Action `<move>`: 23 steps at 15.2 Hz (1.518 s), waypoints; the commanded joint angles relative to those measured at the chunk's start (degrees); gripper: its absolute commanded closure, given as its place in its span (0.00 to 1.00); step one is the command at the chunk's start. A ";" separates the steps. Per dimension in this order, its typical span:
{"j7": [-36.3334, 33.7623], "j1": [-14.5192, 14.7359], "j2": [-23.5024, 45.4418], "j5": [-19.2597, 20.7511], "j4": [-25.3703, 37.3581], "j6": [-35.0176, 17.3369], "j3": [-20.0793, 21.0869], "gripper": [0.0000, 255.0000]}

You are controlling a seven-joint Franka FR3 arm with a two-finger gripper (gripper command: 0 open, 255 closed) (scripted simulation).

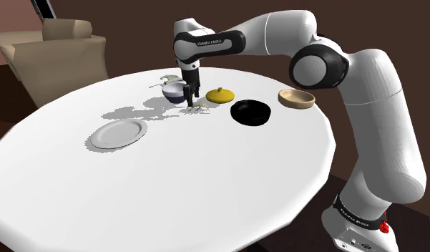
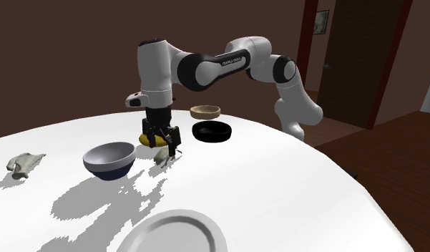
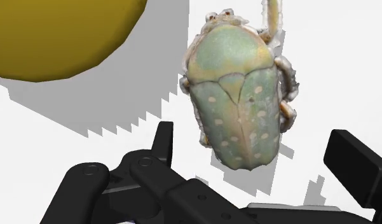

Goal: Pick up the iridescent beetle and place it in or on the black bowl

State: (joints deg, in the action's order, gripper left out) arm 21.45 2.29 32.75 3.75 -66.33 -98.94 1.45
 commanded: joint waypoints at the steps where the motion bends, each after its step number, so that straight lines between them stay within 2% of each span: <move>1: 0.05 -0.12 -0.26 -0.01 -1.98 -1.76 -0.01 0.00; 4: 0.01 -0.19 -0.30 0.01 -4.03 -3.77 -0.02 0.00; 12: 0.01 -0.19 -0.28 0.01 -3.99 -3.75 -0.02 0.00; 13: 0.01 -0.19 -0.28 0.01 -3.99 -3.75 -0.02 1.00; 23: 0.05 -0.18 -0.30 0.00 -3.26 -3.00 -0.02 1.00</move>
State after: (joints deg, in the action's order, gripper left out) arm 21.45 2.12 32.42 3.76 -70.09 -102.41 1.44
